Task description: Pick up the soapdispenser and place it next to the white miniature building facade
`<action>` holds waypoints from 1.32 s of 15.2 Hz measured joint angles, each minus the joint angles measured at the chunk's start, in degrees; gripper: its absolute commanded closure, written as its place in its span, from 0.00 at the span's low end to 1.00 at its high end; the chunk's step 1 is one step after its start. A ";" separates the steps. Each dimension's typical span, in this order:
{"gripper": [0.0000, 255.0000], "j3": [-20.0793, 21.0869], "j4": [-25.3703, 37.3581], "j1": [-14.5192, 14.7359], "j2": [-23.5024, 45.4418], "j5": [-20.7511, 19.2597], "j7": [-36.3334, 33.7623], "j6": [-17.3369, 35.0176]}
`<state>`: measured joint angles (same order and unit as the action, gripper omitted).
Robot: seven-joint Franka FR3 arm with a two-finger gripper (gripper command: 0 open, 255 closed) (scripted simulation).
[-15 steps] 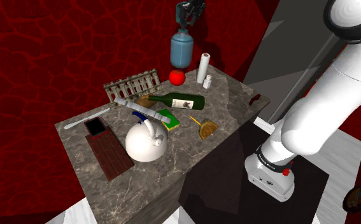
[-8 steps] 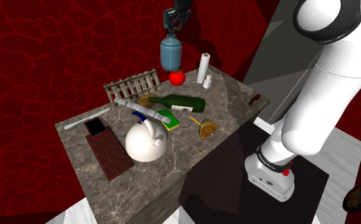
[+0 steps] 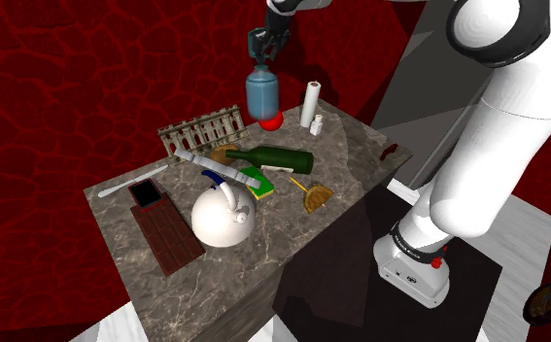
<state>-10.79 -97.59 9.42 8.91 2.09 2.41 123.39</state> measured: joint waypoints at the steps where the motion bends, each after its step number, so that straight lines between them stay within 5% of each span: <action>1: 1.00 -0.01 -0.59 -0.05 0.23 0.09 0.12 0.81; 20: 1.00 0.32 -10.44 -0.25 3.95 1.36 1.02 14.30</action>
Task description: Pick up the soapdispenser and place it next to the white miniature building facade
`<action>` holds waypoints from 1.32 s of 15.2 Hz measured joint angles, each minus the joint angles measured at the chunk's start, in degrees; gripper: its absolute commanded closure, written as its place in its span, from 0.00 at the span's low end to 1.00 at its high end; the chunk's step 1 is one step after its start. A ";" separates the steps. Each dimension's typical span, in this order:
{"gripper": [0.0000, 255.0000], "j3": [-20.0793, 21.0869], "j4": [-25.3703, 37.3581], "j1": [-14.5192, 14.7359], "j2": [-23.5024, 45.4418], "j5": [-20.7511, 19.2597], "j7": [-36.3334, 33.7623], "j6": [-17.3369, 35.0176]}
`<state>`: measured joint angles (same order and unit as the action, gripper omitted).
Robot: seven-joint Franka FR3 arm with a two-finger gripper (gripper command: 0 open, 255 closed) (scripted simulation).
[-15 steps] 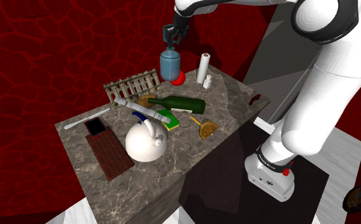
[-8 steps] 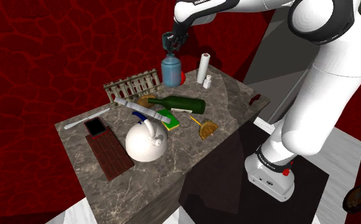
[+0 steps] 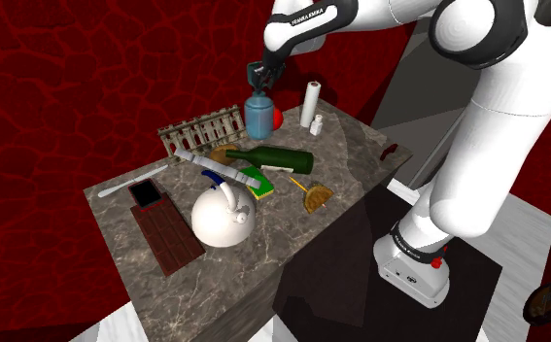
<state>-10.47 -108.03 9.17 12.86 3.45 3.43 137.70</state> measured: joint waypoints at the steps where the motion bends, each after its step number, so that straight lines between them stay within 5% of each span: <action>1: 1.00 0.04 -0.63 0.00 0.29 0.09 0.03 0.91; 10: 1.00 0.14 -1.59 -0.03 1.07 0.35 0.18 2.67; 11: 0.00 0.14 -1.59 -0.03 1.06 0.35 0.18 2.67; 20: 0.00 -0.01 -1.00 0.40 -1.40 -0.52 -0.66 -0.21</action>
